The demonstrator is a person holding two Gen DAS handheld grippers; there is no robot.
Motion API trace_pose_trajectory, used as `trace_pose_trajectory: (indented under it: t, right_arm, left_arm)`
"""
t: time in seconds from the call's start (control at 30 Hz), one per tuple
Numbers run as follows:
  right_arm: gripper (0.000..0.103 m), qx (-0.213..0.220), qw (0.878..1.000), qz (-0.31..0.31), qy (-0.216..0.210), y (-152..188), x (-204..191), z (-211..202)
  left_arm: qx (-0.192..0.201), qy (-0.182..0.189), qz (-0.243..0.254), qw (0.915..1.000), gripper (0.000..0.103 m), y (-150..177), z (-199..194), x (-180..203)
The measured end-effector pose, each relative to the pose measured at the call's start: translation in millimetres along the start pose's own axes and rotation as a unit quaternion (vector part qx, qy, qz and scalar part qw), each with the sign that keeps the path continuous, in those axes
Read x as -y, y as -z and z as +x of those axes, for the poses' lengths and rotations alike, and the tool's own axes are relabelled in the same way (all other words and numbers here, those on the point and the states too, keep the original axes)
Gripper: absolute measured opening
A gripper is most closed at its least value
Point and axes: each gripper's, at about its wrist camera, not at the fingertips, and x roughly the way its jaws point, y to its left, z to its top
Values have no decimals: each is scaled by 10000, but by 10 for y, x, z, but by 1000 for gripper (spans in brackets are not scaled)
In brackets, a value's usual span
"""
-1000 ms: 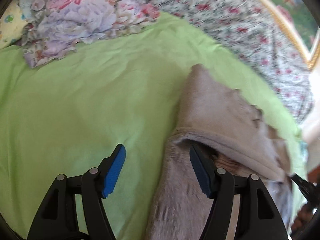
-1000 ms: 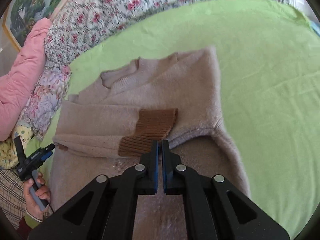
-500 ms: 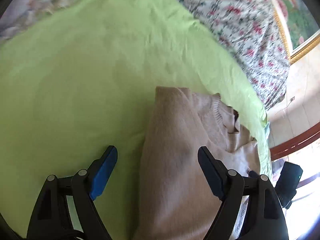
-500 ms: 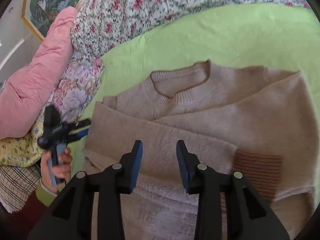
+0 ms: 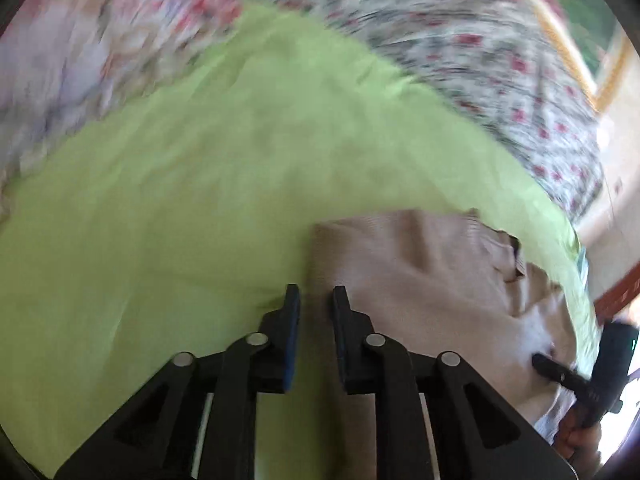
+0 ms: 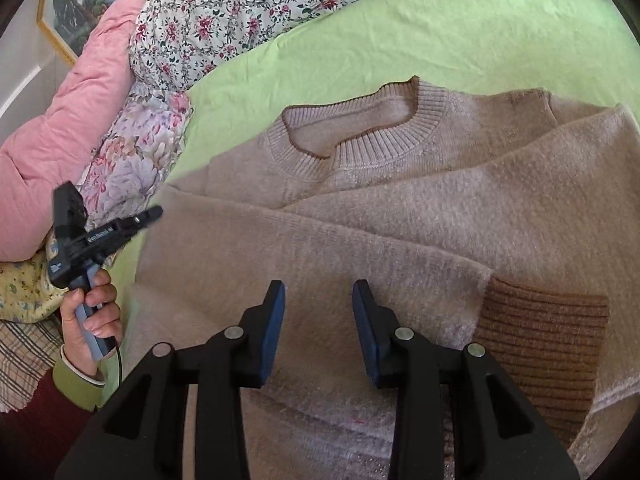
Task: Fold small clothes
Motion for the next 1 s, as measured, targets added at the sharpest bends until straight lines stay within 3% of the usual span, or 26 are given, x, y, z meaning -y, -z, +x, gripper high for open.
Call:
trace_pose_trajectory:
  t: [0.1, 0.17, 0.23, 0.3, 0.33, 0.4, 0.5, 0.73, 0.9, 1.0]
  right_arm:
    - [36, 6, 10000, -3, 26, -1, -9, -47]
    - [37, 14, 10000, 14, 82, 1, -1, -102]
    - [37, 94, 9999, 28, 111, 18, 8, -194]
    - [37, 169, 9998, 39, 65, 50, 23, -278]
    - [37, 131, 9998, 28, 152, 79, 60, -302]
    - [37, 83, 9975, 17, 701, 143, 171, -333]
    - [36, 188, 9959, 277, 836, 216, 363, -478]
    - [37, 697, 9923, 463, 917, 397, 416, -1106]
    - [38, 754, 9919, 539, 872, 644, 367, -1404]
    - [45, 798, 9917, 534, 852, 810, 356, -1565]
  left_arm:
    - [-120, 439, -450, 9979, 33, -28, 23, -177]
    - [-95, 520, -436, 9976, 52, -15, 6, -151]
    - [-46, 423, -249, 9988, 63, 21, -6, -36]
    - [-17, -5, 54, 10000, 61, 59, 33, 127]
    - [-60, -280, 222, 9993, 55, 72, 84, 200]
    - [-65, -825, 643, 9945, 55, 124, 146, 348]
    - [-50, -1217, 901, 9885, 53, 216, 68, 475]
    - [115, -796, 952, 9922, 54, 767, -585, 663]
    - [160, -493, 749, 9958, 54, 1272, -992, 777]
    - [100, -407, 762, 9962, 54, 1547, -1168, 821]
